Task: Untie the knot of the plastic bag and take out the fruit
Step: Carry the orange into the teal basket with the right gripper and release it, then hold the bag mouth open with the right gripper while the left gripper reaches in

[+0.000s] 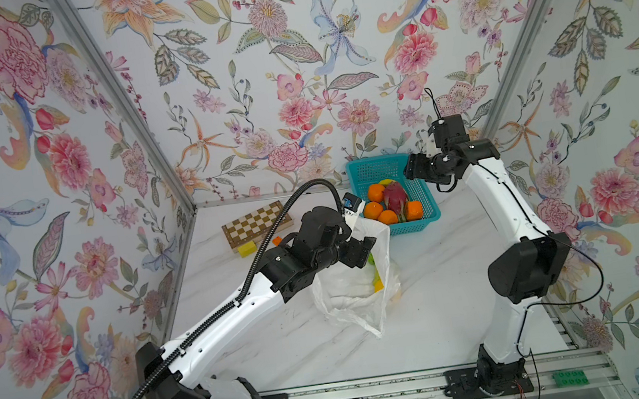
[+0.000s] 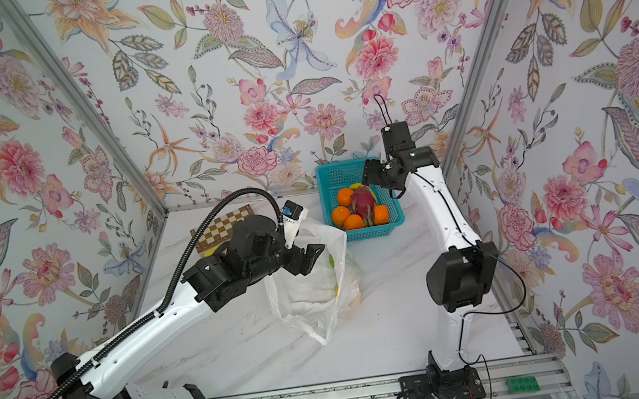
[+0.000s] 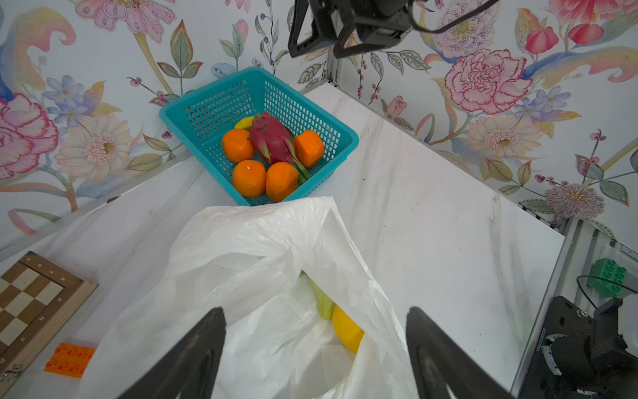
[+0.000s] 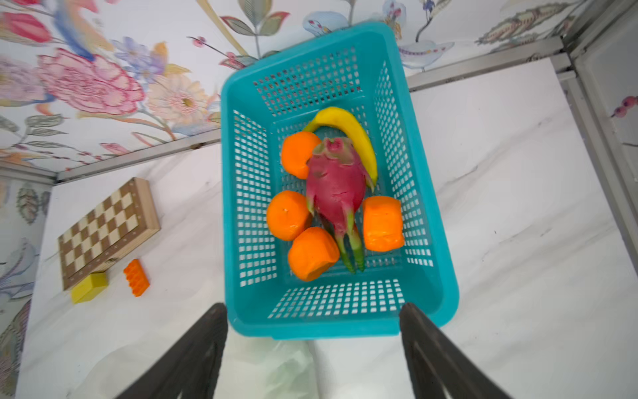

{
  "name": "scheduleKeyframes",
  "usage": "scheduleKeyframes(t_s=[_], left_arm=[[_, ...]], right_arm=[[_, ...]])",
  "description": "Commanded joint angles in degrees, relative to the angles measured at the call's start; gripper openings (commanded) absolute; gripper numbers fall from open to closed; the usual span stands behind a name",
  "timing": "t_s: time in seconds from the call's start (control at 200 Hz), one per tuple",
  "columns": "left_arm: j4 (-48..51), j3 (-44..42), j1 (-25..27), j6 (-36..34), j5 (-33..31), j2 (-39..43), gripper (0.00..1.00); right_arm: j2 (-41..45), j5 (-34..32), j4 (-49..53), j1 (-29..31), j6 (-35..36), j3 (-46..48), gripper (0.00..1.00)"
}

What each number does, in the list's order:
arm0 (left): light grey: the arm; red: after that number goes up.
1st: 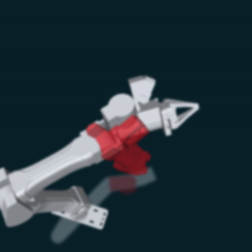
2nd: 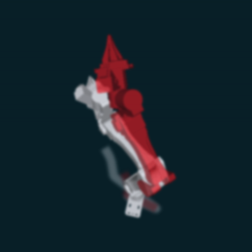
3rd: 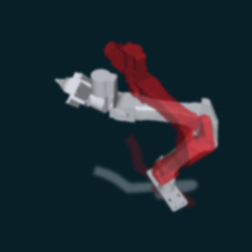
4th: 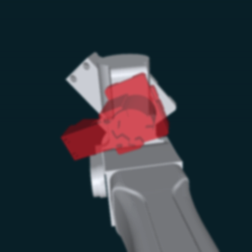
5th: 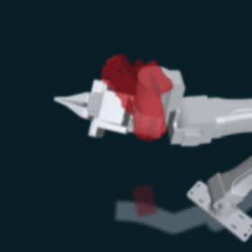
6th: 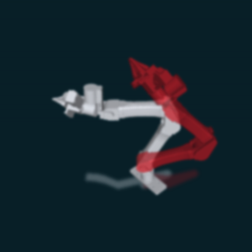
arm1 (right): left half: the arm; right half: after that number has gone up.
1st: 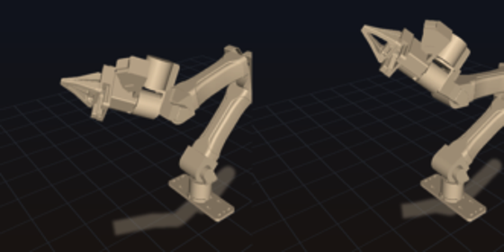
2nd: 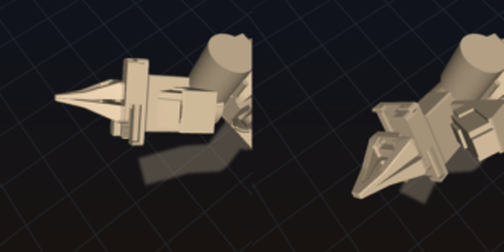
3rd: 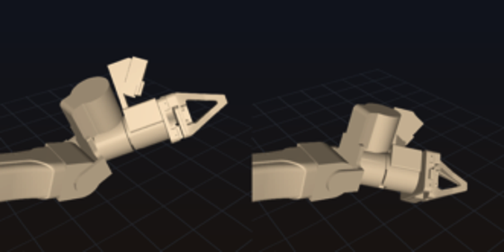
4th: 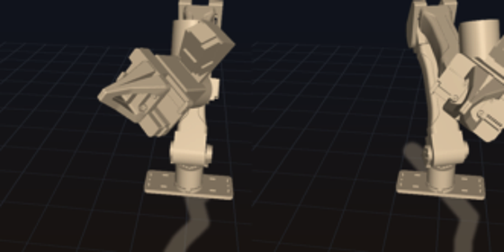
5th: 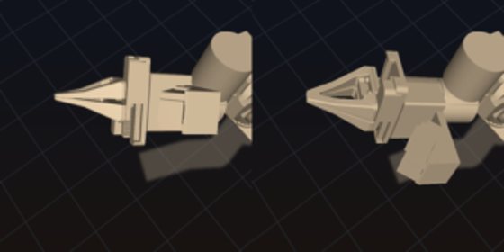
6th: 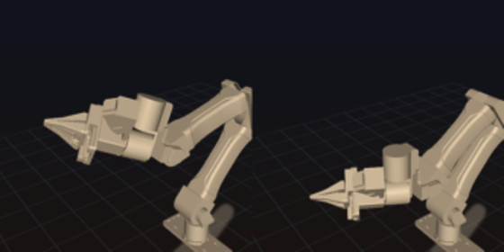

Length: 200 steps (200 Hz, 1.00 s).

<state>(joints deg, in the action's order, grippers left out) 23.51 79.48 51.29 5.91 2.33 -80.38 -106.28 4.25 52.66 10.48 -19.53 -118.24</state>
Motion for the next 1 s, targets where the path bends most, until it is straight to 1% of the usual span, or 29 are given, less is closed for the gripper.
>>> scheduleKeyframes(t_s=[0.0,0.135,0.27,0.415,0.5,0.565,0.58,0.625,0.701,0.756,0.816,0.996], left_arm=[[-2.6,-3.1,1.0,2.7,0.2,2.4,0.81],[-4.9,-7.7,1.2,4.3,0.8,3.0,0.78],[-7.3,-11.9,1.2,5.3,0.5,3.0,0.77],[-12.3,-17.6,1.2,5.4,0.6,3.1,0.76],[-15.1,-20.1,1.2,5.4,0.2,2.8,0.76],[-16.5,-21.6,1.2,6.0,-0.4,2.5,0.76],[-17.0,-22.0,1.2,6.1,-0.6,2.4,0.77],[-18.5,-23.2,1.2,6.5,-1.1,2.2,0.76],[-20.6,-25.0,1.2,6.7,-1.4,1.6,0.77],[-22.4,-26.2,1.2,6.8,-1.7,0.8,0.77],[-24.0,-26.9,1.2,7.1,-2.2,-0.4,0.78],[-30.6,-29.1,1.1,7.4,-4.6,-4.3,0.77]], right_arm=[[4.7,0.1,0.4,2.7,-1.1,5.6,0.82],[12.9,0.7,-1.4,6.8,-3.7,15.2,0.87],[21.8,2.6,-6.1,11.9,-7.5,27.5,0.99],[28.4,5.2,-11.8,16.0,-13.6,38.9,0.99],[29.7,4.7,-13.9,19.1,-16.5,43.9,0.99],[29.2,3.8,-15.1,20.6,-18.3,46.3,0.99],[29.0,3.5,-15.4,22.2,-18.8,46.6,0.99],[28.1,2.8,-16.1,23.6,-19.7,47.6,0.99],[26.0,-0.3,-16.1,25.2,-20.0,48.9,0.98],[24.6,-1.1,-15.9,25.5,-20.2,49.7,0.95],[23.3,-1.5,-16.0,25.4,-20.5,49.8,0.86],[22.6,-0.8,-15.6,25.1,-19.5,46.4,0.36]])
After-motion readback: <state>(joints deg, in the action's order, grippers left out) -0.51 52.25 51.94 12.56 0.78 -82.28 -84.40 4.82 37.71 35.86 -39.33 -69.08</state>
